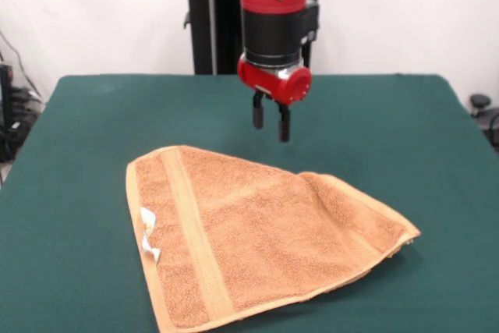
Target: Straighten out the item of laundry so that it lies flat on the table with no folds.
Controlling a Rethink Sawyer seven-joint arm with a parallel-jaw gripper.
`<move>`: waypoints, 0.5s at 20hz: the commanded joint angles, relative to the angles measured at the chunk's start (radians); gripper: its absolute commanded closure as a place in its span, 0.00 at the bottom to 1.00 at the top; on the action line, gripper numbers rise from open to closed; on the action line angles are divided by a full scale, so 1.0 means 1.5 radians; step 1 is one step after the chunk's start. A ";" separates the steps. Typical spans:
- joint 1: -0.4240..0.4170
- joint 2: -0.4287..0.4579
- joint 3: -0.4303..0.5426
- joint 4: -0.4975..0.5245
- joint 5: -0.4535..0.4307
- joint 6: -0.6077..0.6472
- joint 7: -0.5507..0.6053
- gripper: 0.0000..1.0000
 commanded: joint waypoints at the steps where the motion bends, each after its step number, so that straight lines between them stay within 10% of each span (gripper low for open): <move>1: -0.014 0.083 0.105 0.025 -0.047 -0.068 0.108 0.00; 10: -0.045 0.161 0.114 -0.032 -0.099 -0.112 0.095 0.00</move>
